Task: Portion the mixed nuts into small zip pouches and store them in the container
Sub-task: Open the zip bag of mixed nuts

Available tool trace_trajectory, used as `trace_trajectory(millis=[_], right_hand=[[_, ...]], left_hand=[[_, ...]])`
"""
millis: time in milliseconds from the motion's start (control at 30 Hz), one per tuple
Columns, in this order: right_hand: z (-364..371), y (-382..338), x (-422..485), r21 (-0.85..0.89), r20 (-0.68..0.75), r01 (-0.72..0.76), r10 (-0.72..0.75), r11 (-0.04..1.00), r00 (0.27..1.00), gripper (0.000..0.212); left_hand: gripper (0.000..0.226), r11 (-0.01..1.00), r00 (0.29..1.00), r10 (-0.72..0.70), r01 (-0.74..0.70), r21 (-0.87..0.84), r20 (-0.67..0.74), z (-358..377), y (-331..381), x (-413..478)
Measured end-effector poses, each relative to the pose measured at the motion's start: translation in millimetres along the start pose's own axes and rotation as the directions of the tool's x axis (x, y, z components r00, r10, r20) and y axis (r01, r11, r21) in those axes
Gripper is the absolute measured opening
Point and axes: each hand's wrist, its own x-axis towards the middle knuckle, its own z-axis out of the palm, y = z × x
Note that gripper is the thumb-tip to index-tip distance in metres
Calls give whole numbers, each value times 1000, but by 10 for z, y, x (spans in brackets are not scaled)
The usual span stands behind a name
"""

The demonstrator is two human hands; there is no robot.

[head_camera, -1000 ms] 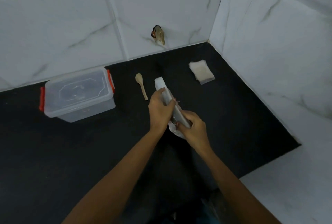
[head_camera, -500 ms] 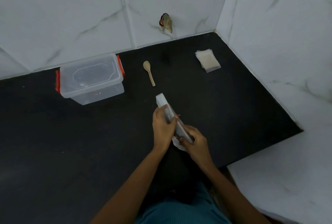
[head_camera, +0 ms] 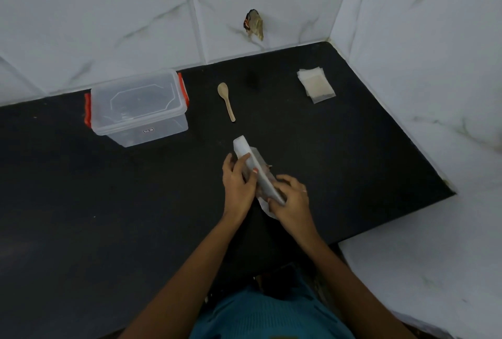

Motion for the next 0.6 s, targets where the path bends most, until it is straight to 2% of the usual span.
trace_trajectory(millis=[67, 100, 167, 233, 367, 500, 600], right_hand=[[-22, -43, -14, 42, 40, 18, -19, 999, 999, 30], [-48, -88, -26, 104, 70, -13, 6, 994, 998, 32], [-79, -150, -47, 206, 143, -79, 50, 975, 989, 34], [-93, -174, -48, 235, 163, -90, 52, 968, 985, 32], [-142, -240, -12, 384, 188, -192, 127, 903, 974, 19], [-188, -264, 91, 373, 258, -330, 245, 867, 935, 25], [-208, -315, 134, 347, 344, -397, 278, 850, 897, 20]], left_hand=[[35, 999, 997, -35, 37, 33, -67, -30, 28, -20], [35, 998, 995, -64, 64, -7, -81, -50, 51, -30], [35, 979, 987, -156, 150, -135, -33, -81, 93, -31], [33, 951, 973, -228, 231, -205, 37, -99, 121, -41], [26, 892, 950, -305, 310, -328, 68, -146, 116, -42], [27, 838, 929, -336, 369, -402, 154, -213, 111, -65], [28, 824, 920, -342, 392, -409, 192, -254, 114, -93]])
